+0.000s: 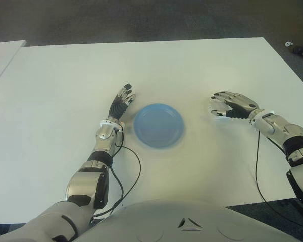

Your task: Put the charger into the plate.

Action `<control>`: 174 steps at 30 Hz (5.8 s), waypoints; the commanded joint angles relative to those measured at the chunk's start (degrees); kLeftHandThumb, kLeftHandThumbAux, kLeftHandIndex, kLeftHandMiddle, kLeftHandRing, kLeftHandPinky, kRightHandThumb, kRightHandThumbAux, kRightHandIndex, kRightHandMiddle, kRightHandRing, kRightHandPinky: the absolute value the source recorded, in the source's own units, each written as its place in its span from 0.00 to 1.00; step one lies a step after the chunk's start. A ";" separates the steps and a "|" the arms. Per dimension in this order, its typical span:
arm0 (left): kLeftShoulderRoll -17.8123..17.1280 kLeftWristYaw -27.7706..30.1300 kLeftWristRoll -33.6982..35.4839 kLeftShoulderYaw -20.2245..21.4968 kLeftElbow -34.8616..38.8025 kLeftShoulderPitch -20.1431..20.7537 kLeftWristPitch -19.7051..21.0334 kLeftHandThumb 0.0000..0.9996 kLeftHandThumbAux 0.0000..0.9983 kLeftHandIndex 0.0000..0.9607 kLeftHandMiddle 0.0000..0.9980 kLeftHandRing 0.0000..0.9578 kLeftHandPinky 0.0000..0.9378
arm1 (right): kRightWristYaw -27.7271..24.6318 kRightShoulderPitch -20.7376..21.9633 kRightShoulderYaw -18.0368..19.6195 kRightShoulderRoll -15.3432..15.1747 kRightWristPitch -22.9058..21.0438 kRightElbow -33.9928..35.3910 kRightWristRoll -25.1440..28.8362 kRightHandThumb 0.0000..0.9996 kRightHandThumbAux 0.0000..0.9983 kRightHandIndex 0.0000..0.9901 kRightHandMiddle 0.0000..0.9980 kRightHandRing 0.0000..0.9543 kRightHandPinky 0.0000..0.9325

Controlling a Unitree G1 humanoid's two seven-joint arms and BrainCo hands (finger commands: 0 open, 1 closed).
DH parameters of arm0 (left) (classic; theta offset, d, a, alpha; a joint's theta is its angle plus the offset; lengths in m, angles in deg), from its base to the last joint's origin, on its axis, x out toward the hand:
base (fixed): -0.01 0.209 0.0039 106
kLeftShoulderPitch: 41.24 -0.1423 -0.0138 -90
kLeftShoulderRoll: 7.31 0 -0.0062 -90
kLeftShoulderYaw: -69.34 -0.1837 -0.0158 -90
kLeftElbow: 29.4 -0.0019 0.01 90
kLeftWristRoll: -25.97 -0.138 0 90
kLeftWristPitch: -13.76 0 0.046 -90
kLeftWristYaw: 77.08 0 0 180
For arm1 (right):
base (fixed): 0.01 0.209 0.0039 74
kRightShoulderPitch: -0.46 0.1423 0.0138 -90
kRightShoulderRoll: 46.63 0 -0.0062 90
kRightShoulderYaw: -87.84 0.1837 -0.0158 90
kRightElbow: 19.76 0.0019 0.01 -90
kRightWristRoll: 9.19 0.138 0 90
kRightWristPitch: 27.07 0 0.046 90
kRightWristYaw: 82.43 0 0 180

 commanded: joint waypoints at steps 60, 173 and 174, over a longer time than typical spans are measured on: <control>-1.85 3.03 0.48 0.30 -3.30 -1.31 5.88 0.00 0.48 0.00 0.01 0.00 0.02 | 34.52 14.30 -22.21 -0.30 -5.61 -6.55 -34.25 0.45 0.09 0.00 0.00 0.00 0.00; -7.09 15.43 3.83 0.79 -0.47 -4.15 6.29 0.00 0.39 0.02 0.00 0.00 0.03 | 37.71 2.44 -25.68 10.85 -8.11 -18.08 -16.74 0.37 0.09 0.00 0.00 0.00 0.05; -7.12 15.53 3.89 0.80 -0.51 -4.14 6.22 0.00 0.39 0.02 0.00 0.00 0.03 | 37.66 2.38 -25.69 11.01 -8.11 -18.07 -16.70 0.37 0.09 0.00 0.00 0.00 0.06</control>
